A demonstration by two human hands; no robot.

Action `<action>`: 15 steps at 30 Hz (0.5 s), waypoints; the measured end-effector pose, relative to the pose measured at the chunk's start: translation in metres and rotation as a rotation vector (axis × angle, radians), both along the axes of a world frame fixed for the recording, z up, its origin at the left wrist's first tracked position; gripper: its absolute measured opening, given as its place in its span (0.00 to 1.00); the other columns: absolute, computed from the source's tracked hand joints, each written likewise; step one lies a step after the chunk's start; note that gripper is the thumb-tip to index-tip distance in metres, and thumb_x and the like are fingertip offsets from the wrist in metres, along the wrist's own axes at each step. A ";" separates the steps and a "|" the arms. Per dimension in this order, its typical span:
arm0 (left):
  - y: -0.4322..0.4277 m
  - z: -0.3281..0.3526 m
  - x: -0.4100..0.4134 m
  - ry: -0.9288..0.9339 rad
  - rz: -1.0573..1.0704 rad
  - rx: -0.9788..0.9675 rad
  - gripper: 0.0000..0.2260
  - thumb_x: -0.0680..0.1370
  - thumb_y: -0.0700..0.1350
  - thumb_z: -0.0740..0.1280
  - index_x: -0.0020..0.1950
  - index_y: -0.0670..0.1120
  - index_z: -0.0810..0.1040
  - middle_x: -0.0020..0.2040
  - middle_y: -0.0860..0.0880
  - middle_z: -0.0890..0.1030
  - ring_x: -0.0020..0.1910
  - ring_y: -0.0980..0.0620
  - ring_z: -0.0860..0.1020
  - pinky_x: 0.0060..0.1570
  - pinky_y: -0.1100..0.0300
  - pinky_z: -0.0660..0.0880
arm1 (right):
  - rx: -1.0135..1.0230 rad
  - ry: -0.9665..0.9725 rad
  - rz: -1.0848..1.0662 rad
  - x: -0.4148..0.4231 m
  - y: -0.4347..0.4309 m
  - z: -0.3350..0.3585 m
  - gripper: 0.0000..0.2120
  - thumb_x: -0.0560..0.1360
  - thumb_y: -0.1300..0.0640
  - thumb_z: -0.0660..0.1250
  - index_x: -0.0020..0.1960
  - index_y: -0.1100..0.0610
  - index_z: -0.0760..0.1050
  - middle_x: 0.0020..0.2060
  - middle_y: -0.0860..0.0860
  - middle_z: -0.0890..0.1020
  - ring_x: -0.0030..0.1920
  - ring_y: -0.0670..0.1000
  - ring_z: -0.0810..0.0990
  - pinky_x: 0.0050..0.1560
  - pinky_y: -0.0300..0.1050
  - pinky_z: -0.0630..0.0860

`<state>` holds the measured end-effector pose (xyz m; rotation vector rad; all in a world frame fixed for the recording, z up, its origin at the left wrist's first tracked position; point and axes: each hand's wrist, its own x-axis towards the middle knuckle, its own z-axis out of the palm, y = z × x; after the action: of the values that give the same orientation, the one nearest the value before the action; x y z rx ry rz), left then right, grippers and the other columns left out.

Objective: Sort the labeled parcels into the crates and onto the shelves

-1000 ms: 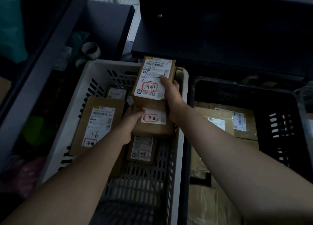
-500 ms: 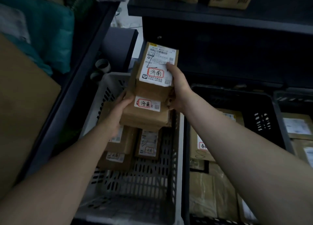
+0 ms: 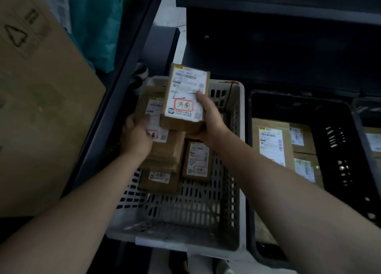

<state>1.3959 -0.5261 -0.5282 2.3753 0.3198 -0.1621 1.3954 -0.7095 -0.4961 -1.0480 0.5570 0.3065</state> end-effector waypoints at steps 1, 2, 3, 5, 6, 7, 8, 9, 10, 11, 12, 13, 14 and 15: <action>-0.002 0.004 -0.004 -0.066 -0.088 0.115 0.18 0.77 0.42 0.62 0.67 0.47 0.71 0.68 0.43 0.67 0.66 0.41 0.66 0.66 0.48 0.65 | -0.016 0.007 -0.047 -0.004 -0.007 -0.001 0.33 0.71 0.40 0.69 0.72 0.52 0.66 0.56 0.54 0.83 0.53 0.56 0.84 0.39 0.48 0.81; -0.006 0.005 -0.007 -0.148 -0.177 0.202 0.19 0.76 0.38 0.63 0.68 0.46 0.71 0.69 0.42 0.65 0.68 0.41 0.63 0.68 0.47 0.64 | -0.035 0.017 -0.091 -0.007 -0.016 -0.003 0.33 0.71 0.40 0.69 0.72 0.51 0.66 0.56 0.54 0.83 0.53 0.56 0.84 0.41 0.49 0.80; -0.011 0.010 -0.011 -0.248 -0.269 0.265 0.20 0.76 0.36 0.63 0.68 0.46 0.72 0.70 0.42 0.64 0.69 0.41 0.62 0.68 0.46 0.63 | -0.053 0.030 -0.139 -0.010 -0.026 -0.005 0.35 0.69 0.39 0.69 0.72 0.51 0.66 0.55 0.54 0.83 0.53 0.56 0.84 0.43 0.50 0.80; -0.028 0.021 -0.018 -0.354 -0.382 0.240 0.21 0.76 0.35 0.62 0.69 0.46 0.71 0.71 0.43 0.63 0.70 0.43 0.62 0.68 0.50 0.65 | -0.081 0.023 -0.212 -0.014 -0.042 -0.008 0.34 0.70 0.41 0.69 0.71 0.53 0.66 0.55 0.55 0.83 0.52 0.56 0.84 0.47 0.54 0.81; -0.038 0.026 -0.022 -0.376 -0.430 0.186 0.20 0.77 0.35 0.62 0.69 0.45 0.71 0.71 0.44 0.64 0.69 0.46 0.63 0.66 0.58 0.66 | -0.116 0.011 -0.236 -0.016 -0.047 -0.007 0.32 0.72 0.42 0.68 0.71 0.54 0.64 0.55 0.55 0.83 0.52 0.57 0.84 0.50 0.56 0.81; -0.049 0.030 -0.025 -0.361 -0.466 0.097 0.20 0.78 0.35 0.61 0.70 0.45 0.70 0.70 0.45 0.65 0.66 0.49 0.67 0.62 0.67 0.65 | -0.192 0.016 -0.244 -0.019 -0.050 -0.006 0.32 0.72 0.43 0.68 0.71 0.53 0.62 0.56 0.56 0.81 0.52 0.58 0.83 0.53 0.57 0.80; -0.059 0.034 -0.029 -0.324 -0.495 0.011 0.20 0.79 0.35 0.60 0.71 0.45 0.68 0.68 0.46 0.67 0.61 0.52 0.70 0.55 0.73 0.66 | -0.318 0.042 -0.232 -0.022 -0.051 -0.005 0.35 0.71 0.41 0.68 0.72 0.50 0.59 0.59 0.57 0.78 0.54 0.59 0.81 0.56 0.59 0.79; -0.069 0.036 -0.033 -0.249 -0.499 -0.080 0.20 0.80 0.36 0.59 0.72 0.45 0.66 0.65 0.46 0.70 0.55 0.55 0.72 0.48 0.74 0.68 | -0.496 0.081 -0.188 -0.025 -0.052 -0.004 0.38 0.69 0.39 0.67 0.74 0.47 0.56 0.63 0.58 0.73 0.56 0.61 0.79 0.58 0.60 0.77; -0.076 0.034 -0.037 -0.132 -0.478 -0.187 0.21 0.80 0.37 0.58 0.74 0.47 0.62 0.63 0.47 0.72 0.53 0.56 0.73 0.44 0.73 0.69 | -0.689 0.115 -0.110 -0.028 -0.052 -0.003 0.39 0.69 0.38 0.67 0.75 0.44 0.53 0.65 0.59 0.68 0.58 0.63 0.75 0.60 0.62 0.75; -0.083 0.032 -0.042 0.011 -0.453 -0.292 0.23 0.81 0.38 0.58 0.75 0.48 0.58 0.62 0.49 0.73 0.53 0.56 0.73 0.45 0.71 0.71 | -0.876 0.150 0.007 -0.033 -0.052 -0.002 0.38 0.71 0.39 0.66 0.75 0.41 0.51 0.67 0.60 0.64 0.60 0.66 0.72 0.61 0.63 0.72; -0.089 0.028 -0.046 0.155 -0.456 -0.360 0.25 0.81 0.39 0.57 0.76 0.50 0.54 0.63 0.49 0.73 0.57 0.55 0.73 0.49 0.68 0.72 | -1.052 0.183 0.145 -0.036 -0.051 -0.003 0.37 0.72 0.40 0.65 0.75 0.40 0.50 0.67 0.61 0.62 0.62 0.68 0.68 0.62 0.64 0.71; -0.094 0.022 -0.050 0.276 -0.495 -0.379 0.26 0.82 0.40 0.57 0.77 0.50 0.51 0.65 0.49 0.72 0.60 0.54 0.72 0.53 0.66 0.73 | -1.198 0.206 0.274 -0.038 -0.048 -0.005 0.35 0.73 0.40 0.64 0.75 0.39 0.50 0.69 0.62 0.60 0.64 0.68 0.66 0.63 0.63 0.69; -0.098 0.018 -0.054 0.370 -0.543 -0.393 0.26 0.82 0.41 0.57 0.77 0.50 0.49 0.67 0.50 0.71 0.62 0.55 0.70 0.53 0.68 0.72 | -1.311 0.218 0.370 -0.041 -0.043 -0.007 0.34 0.74 0.38 0.62 0.75 0.39 0.50 0.70 0.62 0.58 0.65 0.68 0.65 0.63 0.62 0.68; -0.103 0.014 -0.058 0.432 -0.570 -0.407 0.26 0.83 0.41 0.56 0.77 0.49 0.49 0.67 0.50 0.70 0.60 0.55 0.69 0.48 0.71 0.70 | -1.389 0.214 0.423 -0.041 -0.037 -0.012 0.32 0.75 0.37 0.61 0.75 0.38 0.51 0.71 0.62 0.57 0.66 0.68 0.64 0.63 0.60 0.67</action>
<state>1.3380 -0.6289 -0.5144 1.9476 -0.1913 -0.9206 1.3544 -0.7462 -0.5083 -2.5151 0.7392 0.4017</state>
